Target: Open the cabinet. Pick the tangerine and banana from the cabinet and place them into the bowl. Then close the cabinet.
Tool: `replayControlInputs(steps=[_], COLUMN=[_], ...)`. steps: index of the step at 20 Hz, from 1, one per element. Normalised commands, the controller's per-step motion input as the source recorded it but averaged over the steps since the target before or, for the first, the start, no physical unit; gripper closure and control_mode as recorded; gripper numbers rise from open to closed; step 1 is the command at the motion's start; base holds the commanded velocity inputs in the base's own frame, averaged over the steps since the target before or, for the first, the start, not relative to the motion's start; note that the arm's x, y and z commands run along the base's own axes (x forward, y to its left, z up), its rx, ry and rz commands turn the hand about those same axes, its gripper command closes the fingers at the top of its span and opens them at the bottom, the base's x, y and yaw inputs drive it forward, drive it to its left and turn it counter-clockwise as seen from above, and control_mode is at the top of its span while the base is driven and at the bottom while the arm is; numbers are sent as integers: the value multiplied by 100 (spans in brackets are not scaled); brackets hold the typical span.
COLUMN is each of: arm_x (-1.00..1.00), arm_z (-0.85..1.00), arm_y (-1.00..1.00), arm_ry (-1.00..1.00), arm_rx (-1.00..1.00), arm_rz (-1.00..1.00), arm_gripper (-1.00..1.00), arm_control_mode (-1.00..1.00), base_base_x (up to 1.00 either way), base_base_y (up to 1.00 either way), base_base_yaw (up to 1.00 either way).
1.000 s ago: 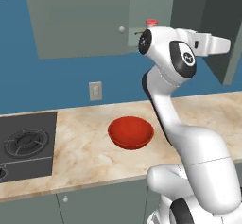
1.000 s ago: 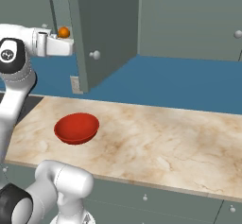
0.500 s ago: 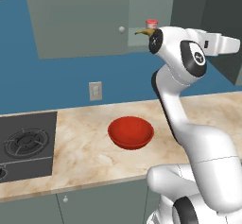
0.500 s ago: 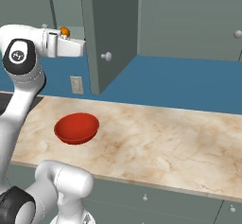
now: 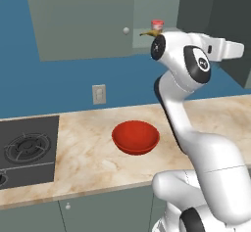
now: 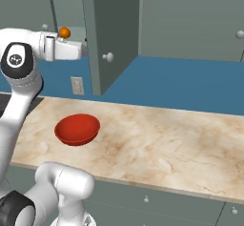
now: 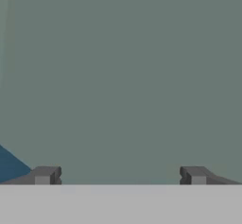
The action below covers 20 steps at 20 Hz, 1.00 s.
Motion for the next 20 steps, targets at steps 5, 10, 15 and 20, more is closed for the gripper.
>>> replayControlInputs(steps=[5,10,15,20], arm_x=[10,9,21,33], arm_z=[0,0,0,2], arm_y=[90,85,68,53], arm_ry=[0,0,0,0], arm_rx=[0,0,4,8], arm_rz=[15,23,28,28], arm_gripper=[-100,-100,-100,-100], arm_control_mode=[-100,-100,-100,-100], base_base_x=[0,0,0,0], base_base_y=[0,0,0,0], base_base_yaw=[0,0,0,0])
